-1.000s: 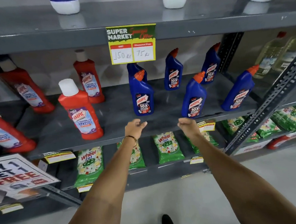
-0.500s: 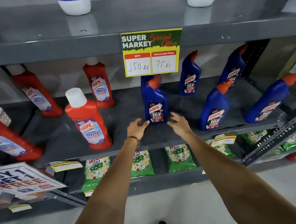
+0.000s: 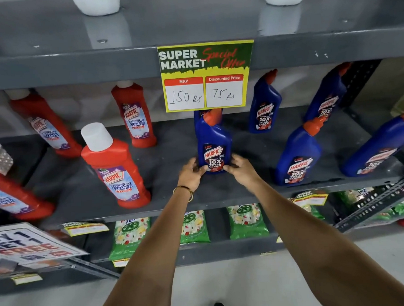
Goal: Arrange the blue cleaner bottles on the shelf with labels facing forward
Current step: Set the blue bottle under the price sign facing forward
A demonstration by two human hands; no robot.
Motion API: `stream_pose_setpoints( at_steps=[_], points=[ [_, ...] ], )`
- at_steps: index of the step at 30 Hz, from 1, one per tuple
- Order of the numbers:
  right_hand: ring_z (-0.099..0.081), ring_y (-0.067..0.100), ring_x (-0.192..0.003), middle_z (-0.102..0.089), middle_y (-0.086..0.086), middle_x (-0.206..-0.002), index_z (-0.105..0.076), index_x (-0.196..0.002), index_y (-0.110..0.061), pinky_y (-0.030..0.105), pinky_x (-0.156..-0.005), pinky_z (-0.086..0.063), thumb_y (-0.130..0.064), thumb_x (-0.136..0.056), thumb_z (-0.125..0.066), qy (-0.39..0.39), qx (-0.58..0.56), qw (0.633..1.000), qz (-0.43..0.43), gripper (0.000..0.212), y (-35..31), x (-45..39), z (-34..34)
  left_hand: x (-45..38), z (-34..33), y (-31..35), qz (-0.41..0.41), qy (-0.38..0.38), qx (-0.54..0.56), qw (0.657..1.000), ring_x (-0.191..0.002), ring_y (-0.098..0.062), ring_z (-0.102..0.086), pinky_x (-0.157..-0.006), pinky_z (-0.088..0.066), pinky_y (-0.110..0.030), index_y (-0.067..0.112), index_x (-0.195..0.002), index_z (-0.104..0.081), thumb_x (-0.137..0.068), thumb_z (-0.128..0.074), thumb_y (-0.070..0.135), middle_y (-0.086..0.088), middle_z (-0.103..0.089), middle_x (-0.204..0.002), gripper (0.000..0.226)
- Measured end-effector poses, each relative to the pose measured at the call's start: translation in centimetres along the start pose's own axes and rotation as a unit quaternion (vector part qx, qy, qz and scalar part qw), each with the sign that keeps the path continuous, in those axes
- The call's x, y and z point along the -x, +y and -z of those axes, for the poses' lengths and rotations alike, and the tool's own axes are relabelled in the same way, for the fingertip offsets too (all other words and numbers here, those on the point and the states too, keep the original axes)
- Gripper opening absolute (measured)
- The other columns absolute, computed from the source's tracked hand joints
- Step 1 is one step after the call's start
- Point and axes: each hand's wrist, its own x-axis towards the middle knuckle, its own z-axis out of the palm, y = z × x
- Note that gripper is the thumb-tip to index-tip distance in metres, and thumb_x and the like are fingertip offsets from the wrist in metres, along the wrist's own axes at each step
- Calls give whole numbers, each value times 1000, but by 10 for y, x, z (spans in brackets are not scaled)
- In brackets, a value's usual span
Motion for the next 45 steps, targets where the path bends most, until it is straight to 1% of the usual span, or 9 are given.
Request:
stream_pose_setpoints(
  at_steps=[3,8,11,14,21,33,38,42,45],
  points=[
    [-56,25,-117,-60,16,-126,-51,-127,-5,39,-103,-44,0,-85,-58,2,-2,1000,-1,43,3,6,0,8,1,0,-4,20,-19,1000,-119,-26,-53,-89,-39,-24,4,-124,-50,-86,-61,18,-15,-58,-129,42],
    [-59,23,-109,-65,12,-117,-57,-116,-8,38,-99,-46,-4,-84,-62,17,11,1000,7,33,9,23,1,23,1,-4,-9,22,-45,999,-117,-28,-55,-95,-43,-33,2,-119,-53,-86,-61,20,-17,-60,-126,39],
    [-59,20,-104,-65,15,-115,-57,-114,-6,39,-98,-46,-3,-83,-62,15,19,1000,15,31,12,36,1,36,1,-6,-16,24,-19,999,-114,-27,-58,-94,-45,-30,3,-121,-54,-85,-62,17,-17,-62,-123,40],
    [-59,19,-102,-66,17,-116,-58,-113,-7,41,-99,-46,-4,-83,-62,16,29,999,17,29,15,47,2,47,1,-8,-16,25,-14,999,-112,-26,-59,-96,-46,-32,2,-121,-55,-85,-63,17,-17,-63,-122,40],
    [-60,27,-107,-66,18,-113,-58,-109,-5,48,-101,-45,-3,-83,-62,17,32,999,8,27,18,60,1,62,1,-10,-24,20,-20,999,-111,-27,-60,-93,-46,-30,1,-120,-55,-84,-64,15,-19,-64,-120,39],
    [-60,22,-103,-66,15,-115,-58,-110,-3,33,-93,-46,-4,-84,-61,21,41,999,9,27,14,68,1,71,-1,-7,-14,27,-24,999,-112,-27,-59,-97,-47,-34,2,-122,-53,-85,-63,16,-18,-63,-122,42],
    [-61,24,-105,-66,17,-115,-58,-111,-2,35,-94,-47,-5,-83,-62,23,52,998,15,28,13,68,2,71,-1,-6,-11,28,-24,999,-113,-27,-59,-98,-46,-34,1,-123,-53,-85,-62,15,-18,-62,-123,41],
    [-61,20,-103,-66,14,-115,-58,-113,-6,29,-87,-45,-8,-83,-63,16,43,999,13,30,13,67,3,69,-2,-7,-13,28,-20,999,-114,-28,-58,-99,-46,-36,0,-122,-53,-85,-62,15,-18,-62,-123,41],
    [-61,22,-105,-66,14,-116,-58,-113,-5,30,-89,-46,-7,-83,-63,12,49,999,8,30,13,67,4,70,-2,-6,-7,29,-16,999,-114,-27,-58,-99,-46,-36,1,-122,-53,-85,-62,15,-18,-62,-124,40]
  ],
)
